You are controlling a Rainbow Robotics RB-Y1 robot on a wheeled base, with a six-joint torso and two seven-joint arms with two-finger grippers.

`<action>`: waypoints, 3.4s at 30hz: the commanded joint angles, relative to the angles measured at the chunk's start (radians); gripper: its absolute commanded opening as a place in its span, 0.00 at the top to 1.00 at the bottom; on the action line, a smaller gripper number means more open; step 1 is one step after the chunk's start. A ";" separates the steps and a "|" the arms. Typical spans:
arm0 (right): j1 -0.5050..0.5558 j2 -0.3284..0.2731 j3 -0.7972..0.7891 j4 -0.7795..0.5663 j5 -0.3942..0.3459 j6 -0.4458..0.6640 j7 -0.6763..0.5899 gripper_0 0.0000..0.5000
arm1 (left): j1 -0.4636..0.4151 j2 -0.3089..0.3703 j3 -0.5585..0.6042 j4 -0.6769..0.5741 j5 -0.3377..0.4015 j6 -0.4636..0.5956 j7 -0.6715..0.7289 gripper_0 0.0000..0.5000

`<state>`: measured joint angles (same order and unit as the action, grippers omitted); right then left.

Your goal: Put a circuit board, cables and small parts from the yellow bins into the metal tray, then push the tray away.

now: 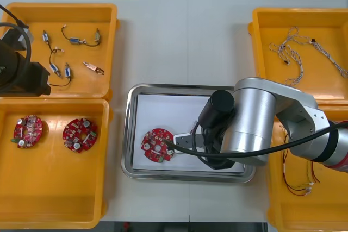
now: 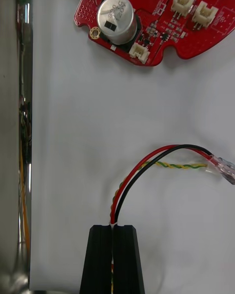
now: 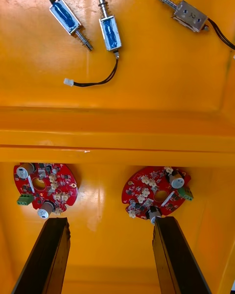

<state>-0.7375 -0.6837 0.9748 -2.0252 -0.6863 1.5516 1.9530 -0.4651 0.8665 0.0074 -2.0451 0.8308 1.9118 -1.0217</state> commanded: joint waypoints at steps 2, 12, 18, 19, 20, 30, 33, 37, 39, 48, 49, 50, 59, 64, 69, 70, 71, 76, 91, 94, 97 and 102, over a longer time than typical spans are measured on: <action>0.001 0.030 0.013 0.026 0.007 -0.036 0.001 1.00 | -0.089 0.017 0.025 0.082 -0.024 0.008 -0.032 0.00; 0.033 0.042 0.015 0.034 0.008 -0.041 -0.017 1.00 | -0.176 -0.021 0.025 0.275 -0.078 -0.106 -0.049 0.00; 0.049 0.042 0.013 0.025 0.031 -0.038 -0.025 1.00 | -0.222 -0.046 0.025 0.375 -0.105 -0.158 -0.072 0.00; 0.050 0.042 0.013 0.025 0.030 -0.038 -0.026 1.00 | -0.228 -0.049 0.025 0.385 -0.107 -0.163 -0.075 0.00; 0.052 0.044 0.013 0.025 0.031 -0.038 -0.029 1.00 | -0.238 -0.053 0.025 0.402 -0.110 -0.169 -0.078 0.00; 0.058 0.050 0.013 0.005 0.053 -0.038 -0.046 0.00 | -0.303 -0.093 0.025 0.577 -0.119 -0.257 -0.098 0.00; 0.058 0.049 0.012 -0.021 0.073 -0.033 -0.054 0.00 | -0.325 -0.099 0.025 0.638 -0.122 -0.283 -0.109 0.00; 0.058 0.049 -0.018 -0.055 0.074 -0.007 -0.062 0.00 | -0.348 -0.103 0.025 0.703 -0.127 -0.307 -0.120 0.00; 0.056 0.050 -0.036 -0.073 0.070 0.010 -0.063 0.00 | -0.359 -0.106 0.025 0.732 -0.130 -0.319 -0.124 0.00; 0.036 0.072 -0.157 -0.162 0.044 0.113 -0.075 0.00 | -0.396 -0.109 -0.044 0.861 -0.141 -0.436 -0.133 0.00; 0.035 0.073 -0.169 -0.167 0.039 0.125 -0.077 0.00 | -0.397 -0.109 -0.049 0.867 -0.139 -0.445 -0.135 0.00; 0.032 0.081 -0.197 -0.171 0.024 0.151 -0.080 0.00 | -0.397 -0.110 -0.061 0.875 -0.141 -0.462 -0.135 0.00; -0.007 0.119 -0.446 -0.173 -0.087 0.347 -0.106 0.00 | -0.396 -0.109 -0.129 0.928 -0.141 -0.534 -0.135 0.00; -0.014 0.121 -0.545 -0.173 -0.075 0.368 -0.118 0.00 | -0.396 -0.109 -0.147 0.948 -0.139 -0.556 -0.136 0.00; -0.019 0.119 -0.651 -0.173 -0.030 0.368 -0.126 0.00 | -0.396 -0.115 -0.158 0.964 -0.137 -0.574 -0.136 0.00; -0.019 0.113 -0.680 -0.173 -0.007 0.368 -0.128 0.00 | -0.396 -0.118 -0.158 0.970 -0.141 -0.585 -0.138 0.00; -0.019 0.110 -0.696 -0.173 0.001 0.368 -0.129 0.00 | -0.397 -0.122 -0.158 0.973 -0.144 -0.588 -0.138 0.00; -0.019 0.090 -0.775 -0.132 0.018 0.368 -0.132 0.00 | -0.396 -0.136 -0.159 0.988 -0.153 -0.614 -0.140 0.00; -0.019 0.055 -1.070 0.057 0.031 0.368 -0.137 0.00 | -0.396 -0.147 -0.213 1.033 -0.171 -0.665 -0.143 0.00; -0.019 0.050 -1.128 0.100 0.042 0.368 -0.137 0.00 | -0.396 -0.149 -0.228 1.040 -0.174 -0.682 -0.146 0.00; -0.022 0.049 -1.173 0.138 0.060 0.368 -0.132 0.00 | -0.396 -0.147 -0.231 1.046 -0.170 -0.688 -0.146 0.00; -0.043 0.035 -1.196 0.197 0.100 0.368 -0.135 0.00 | -0.396 -0.149 -0.231 1.048 -0.170 -0.688 -0.147 1.00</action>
<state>-0.7216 -0.6017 -0.1905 -1.8474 -0.6092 1.9166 1.8493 -0.8148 0.7272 -0.2064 -1.0010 0.6691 1.2353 -1.0880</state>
